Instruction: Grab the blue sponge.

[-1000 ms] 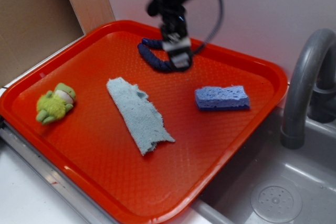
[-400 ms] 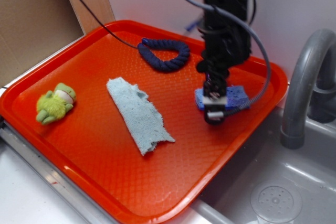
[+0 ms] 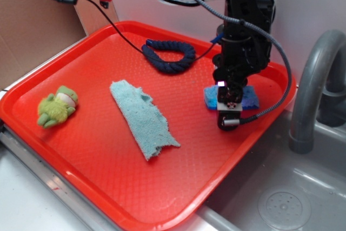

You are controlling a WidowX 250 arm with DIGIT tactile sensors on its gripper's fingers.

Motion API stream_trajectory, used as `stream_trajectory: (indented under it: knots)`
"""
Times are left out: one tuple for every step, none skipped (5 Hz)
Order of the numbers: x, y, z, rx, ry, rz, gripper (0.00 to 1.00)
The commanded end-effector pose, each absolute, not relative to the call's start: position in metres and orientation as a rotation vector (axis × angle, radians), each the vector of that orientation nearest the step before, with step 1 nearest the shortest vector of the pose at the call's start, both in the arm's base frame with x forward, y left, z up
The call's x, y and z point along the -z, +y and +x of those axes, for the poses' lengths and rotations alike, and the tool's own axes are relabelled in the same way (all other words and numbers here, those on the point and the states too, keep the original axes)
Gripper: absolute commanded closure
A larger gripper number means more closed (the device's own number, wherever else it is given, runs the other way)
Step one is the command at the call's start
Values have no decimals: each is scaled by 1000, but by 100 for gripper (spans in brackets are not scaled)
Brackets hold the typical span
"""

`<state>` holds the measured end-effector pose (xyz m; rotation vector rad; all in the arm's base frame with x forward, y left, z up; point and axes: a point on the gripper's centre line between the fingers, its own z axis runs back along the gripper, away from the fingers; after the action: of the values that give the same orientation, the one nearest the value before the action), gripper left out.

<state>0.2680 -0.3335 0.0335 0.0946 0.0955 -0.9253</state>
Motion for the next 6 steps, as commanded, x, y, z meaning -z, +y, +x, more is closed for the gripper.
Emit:
stream_trajectory:
  knots:
    - [-72, -331, 249, 849, 23, 102, 100]
    - [-110, -295, 250, 636, 40, 154, 100]
    - [-141, -258, 240, 486, -30, 52, 100]
    - [-171, -221, 223, 318, -75, 1, 100]
    - [-205, -178, 197, 157, -130, -42, 100]
    - [-227, -154, 180, 29, -161, -29, 100]
